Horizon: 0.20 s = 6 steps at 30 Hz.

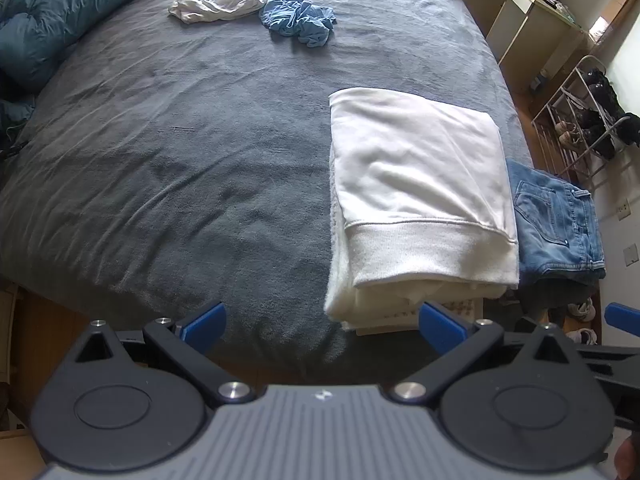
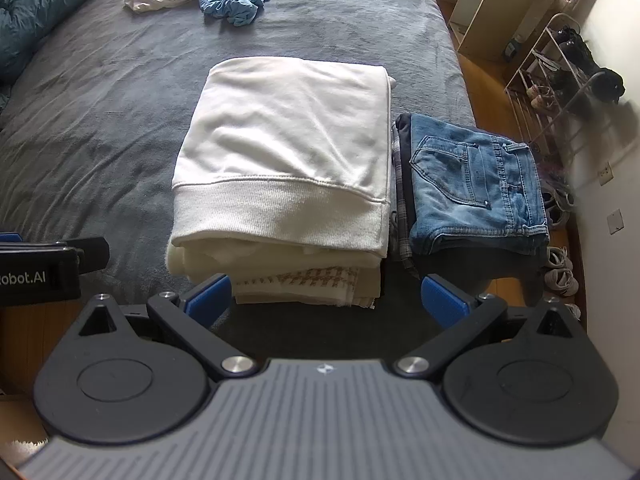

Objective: Fold clothes

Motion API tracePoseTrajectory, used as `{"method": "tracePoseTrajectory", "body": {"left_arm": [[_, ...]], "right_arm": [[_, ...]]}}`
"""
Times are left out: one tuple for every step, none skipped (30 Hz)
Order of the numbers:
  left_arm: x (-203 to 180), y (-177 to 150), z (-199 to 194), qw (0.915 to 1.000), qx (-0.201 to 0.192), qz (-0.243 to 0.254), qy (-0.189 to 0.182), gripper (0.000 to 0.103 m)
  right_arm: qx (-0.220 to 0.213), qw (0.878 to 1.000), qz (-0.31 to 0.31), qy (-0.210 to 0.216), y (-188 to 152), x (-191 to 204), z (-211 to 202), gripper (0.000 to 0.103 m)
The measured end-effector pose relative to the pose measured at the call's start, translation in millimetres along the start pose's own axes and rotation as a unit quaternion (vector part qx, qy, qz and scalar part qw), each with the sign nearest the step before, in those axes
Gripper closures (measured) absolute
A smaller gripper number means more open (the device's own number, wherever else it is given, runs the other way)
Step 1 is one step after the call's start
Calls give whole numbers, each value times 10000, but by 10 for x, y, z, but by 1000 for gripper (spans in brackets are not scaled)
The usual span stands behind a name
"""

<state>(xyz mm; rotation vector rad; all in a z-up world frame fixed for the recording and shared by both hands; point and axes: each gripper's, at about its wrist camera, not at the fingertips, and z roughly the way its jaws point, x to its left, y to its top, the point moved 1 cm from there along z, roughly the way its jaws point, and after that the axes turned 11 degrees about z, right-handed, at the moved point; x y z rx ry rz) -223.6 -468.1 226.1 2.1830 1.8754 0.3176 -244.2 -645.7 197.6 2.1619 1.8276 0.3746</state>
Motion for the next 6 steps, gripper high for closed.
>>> {"method": "tracePoseTrajectory", "body": {"left_arm": [[1,2,2,10000,3,3,-1,0],[2,-1,4,10000,8,6,-1,0],[3,-1,7,10000,14,4,-4,0],[4,2,10,10000,18,-1,-7,0],[6,5,11,10000,18,2,-8,0],[6,8,11,10000,17,3,-5,0]], "right_arm": [[3,10000,4,-2,1,2,2,1],[10,10000,6,-2,4,4,5,1],[14,10000,4,-4,6,7,7,1],[15,10000,0,-10,6,10,8,1],[16,10000,-5,-15,7,13,9,1],[15,10000,-5,-19,9,14,9,1]]}}
